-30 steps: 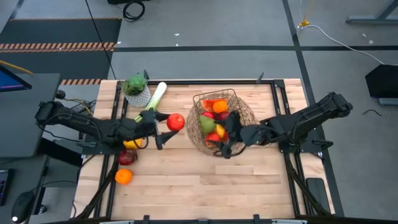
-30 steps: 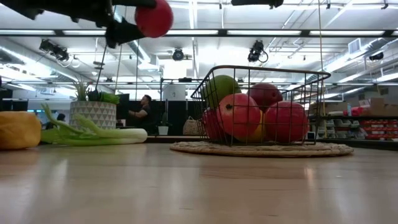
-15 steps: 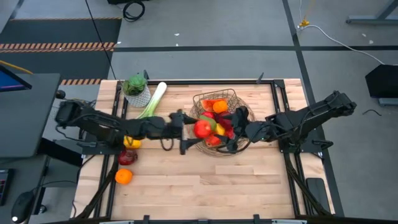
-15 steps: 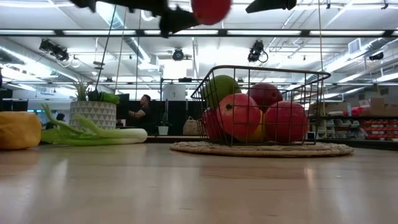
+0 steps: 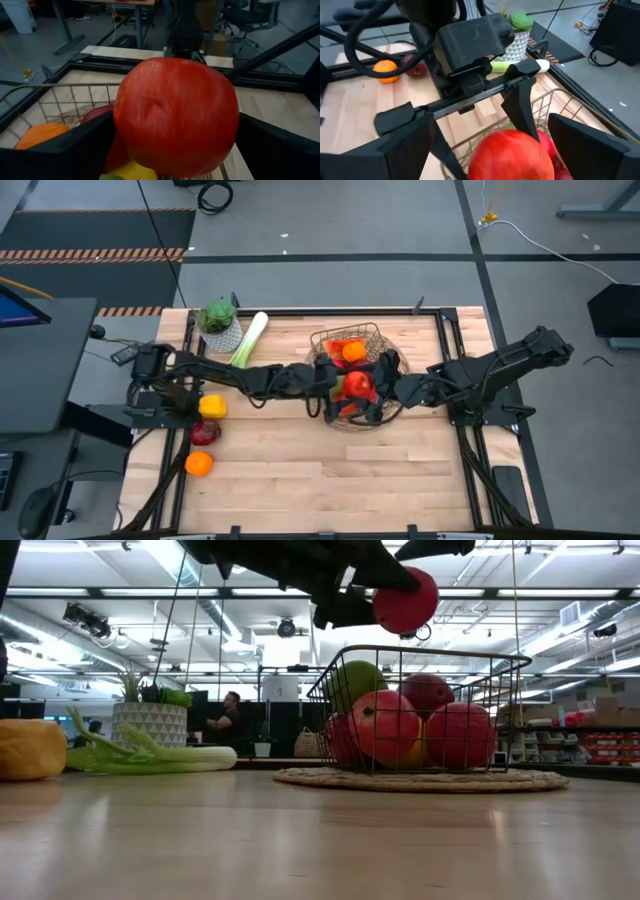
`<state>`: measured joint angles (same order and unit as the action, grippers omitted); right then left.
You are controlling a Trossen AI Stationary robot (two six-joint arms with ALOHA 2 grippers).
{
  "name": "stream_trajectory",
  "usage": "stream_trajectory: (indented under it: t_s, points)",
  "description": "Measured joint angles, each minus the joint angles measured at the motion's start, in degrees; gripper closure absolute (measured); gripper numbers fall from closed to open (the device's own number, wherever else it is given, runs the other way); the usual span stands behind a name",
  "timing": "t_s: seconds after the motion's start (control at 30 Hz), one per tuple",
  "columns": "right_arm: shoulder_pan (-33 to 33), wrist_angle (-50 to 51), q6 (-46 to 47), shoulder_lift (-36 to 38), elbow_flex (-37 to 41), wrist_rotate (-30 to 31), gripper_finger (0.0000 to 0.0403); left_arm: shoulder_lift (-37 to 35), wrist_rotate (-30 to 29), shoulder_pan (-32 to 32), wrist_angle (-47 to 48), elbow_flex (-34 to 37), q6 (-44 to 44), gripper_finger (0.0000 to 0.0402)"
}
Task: Build produce basket
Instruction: Put the red apple into the wire basket
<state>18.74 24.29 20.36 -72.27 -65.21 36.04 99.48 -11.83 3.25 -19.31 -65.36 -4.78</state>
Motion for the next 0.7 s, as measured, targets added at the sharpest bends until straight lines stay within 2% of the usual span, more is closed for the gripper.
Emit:
stream_trajectory:
  t_s: [0.13, 0.27, 0.4, 0.7]
  points:
    - [-1.2, 5.6, -0.1, -0.1, 0.0, 1.9, 0.0010, 0.3, 0.8, -0.1, -0.2, -1.0, 0.2, 0.0015]
    - [-2.5, 13.9, 6.8, -1.3, 0.2, 3.5, 0.0010, 0.2, 0.5, 0.3, 1.3, -0.8, 1.5, 0.0015]
    - [-3.0, 15.5, 9.6, -1.6, 2.3, 3.4, 0.0010, 0.1, 0.1, 0.5, 3.0, -0.6, 1.9, 0.0015]
    - [-3.1, 17.7, 9.2, -1.4, 3.0, 3.1, 0.0010, -0.3, 0.5, -0.1, 4.9, -0.6, 1.9, 0.0015]
